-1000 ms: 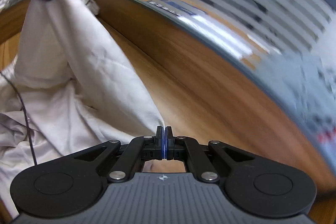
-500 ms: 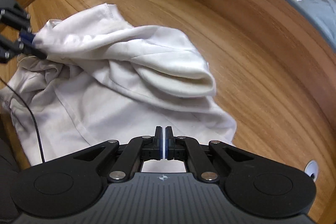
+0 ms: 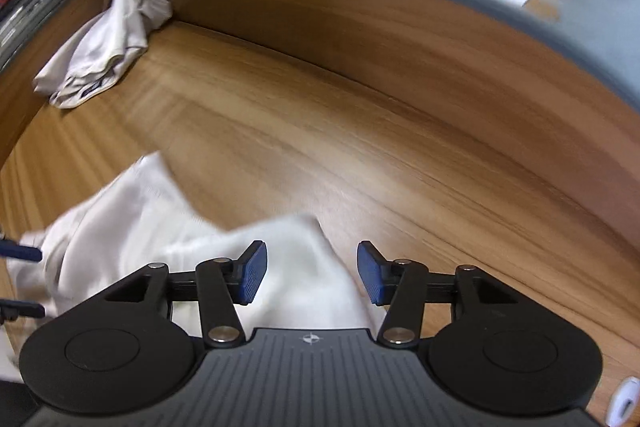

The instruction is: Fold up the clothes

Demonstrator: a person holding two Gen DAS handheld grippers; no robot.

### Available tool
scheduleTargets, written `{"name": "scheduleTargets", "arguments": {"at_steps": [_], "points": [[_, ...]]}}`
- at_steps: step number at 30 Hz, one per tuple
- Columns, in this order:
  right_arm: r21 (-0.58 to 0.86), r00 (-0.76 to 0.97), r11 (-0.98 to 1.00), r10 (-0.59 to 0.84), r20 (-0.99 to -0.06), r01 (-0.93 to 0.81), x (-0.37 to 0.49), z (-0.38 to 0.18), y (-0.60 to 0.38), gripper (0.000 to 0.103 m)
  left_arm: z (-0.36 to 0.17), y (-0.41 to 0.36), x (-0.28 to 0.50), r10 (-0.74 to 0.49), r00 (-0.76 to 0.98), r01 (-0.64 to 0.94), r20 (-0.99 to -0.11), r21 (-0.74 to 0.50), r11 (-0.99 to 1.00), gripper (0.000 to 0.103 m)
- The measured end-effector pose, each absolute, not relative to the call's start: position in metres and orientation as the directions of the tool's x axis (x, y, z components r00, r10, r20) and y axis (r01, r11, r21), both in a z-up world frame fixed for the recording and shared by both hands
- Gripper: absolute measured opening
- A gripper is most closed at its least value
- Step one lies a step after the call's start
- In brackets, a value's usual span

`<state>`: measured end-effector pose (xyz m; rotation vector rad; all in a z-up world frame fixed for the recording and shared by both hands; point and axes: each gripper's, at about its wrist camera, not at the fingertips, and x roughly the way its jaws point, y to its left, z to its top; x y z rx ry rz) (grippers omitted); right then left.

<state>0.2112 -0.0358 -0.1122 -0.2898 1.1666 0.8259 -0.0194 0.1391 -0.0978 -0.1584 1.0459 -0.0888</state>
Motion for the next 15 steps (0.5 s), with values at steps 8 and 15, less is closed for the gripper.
{"name": "scheduleTargets", "arguments": {"at_steps": [8, 15], "points": [[0.284, -0.009, 0.642, 0.397, -0.918, -0.712, 0.235, -0.148, -0.016, 0.007, -0.117, 0.147, 0.002, -0.103, 0.462, -0.099, -0.881, -0.166, 0.981, 0.027], [0.204, 0.216, 0.678, 0.481, -0.85, -0.706, 0.231, -0.084, -0.044, 0.004, -0.093, 0.159, 0.007, -0.056, 0.535, -0.17, -0.843, -0.172, 0.97, 0.005]]}}
